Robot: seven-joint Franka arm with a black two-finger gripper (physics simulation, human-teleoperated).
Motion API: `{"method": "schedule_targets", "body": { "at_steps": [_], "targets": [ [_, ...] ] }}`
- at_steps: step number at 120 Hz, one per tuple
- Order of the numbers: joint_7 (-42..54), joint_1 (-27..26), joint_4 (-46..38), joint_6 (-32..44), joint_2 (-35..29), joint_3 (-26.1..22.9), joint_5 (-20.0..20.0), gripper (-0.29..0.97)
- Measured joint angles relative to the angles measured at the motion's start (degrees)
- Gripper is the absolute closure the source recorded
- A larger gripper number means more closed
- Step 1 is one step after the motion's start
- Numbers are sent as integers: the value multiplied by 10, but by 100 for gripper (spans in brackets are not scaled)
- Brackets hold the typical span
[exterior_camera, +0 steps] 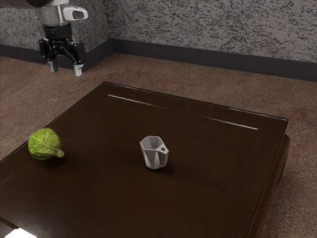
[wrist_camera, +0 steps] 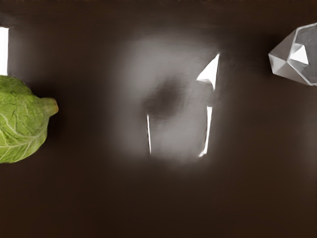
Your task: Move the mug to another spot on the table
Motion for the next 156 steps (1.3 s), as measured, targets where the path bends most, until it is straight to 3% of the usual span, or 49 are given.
{"method": "schedule_targets", "body": {
  "at_steps": [18, 40, 59, 76, 90, 117, 156],
  "targets": [
    [8, -9, 3, 47, 3, -6, 3, 0],
    [22, -116, 3, 76, 14, -14, 8, 0],
    [44, -178, -3, 84, 36, -36, 28, 0],
    [122, -195, -20, 122, 43, -89, 85, 0],
    [206, -202, -39, 168, 79, -100, 124, 0],
    [377, -213, -37, 226, 170, -97, 151, 0],
    [548, -228, -108, 290, 200, -98, 198, 0]
  ]
}}
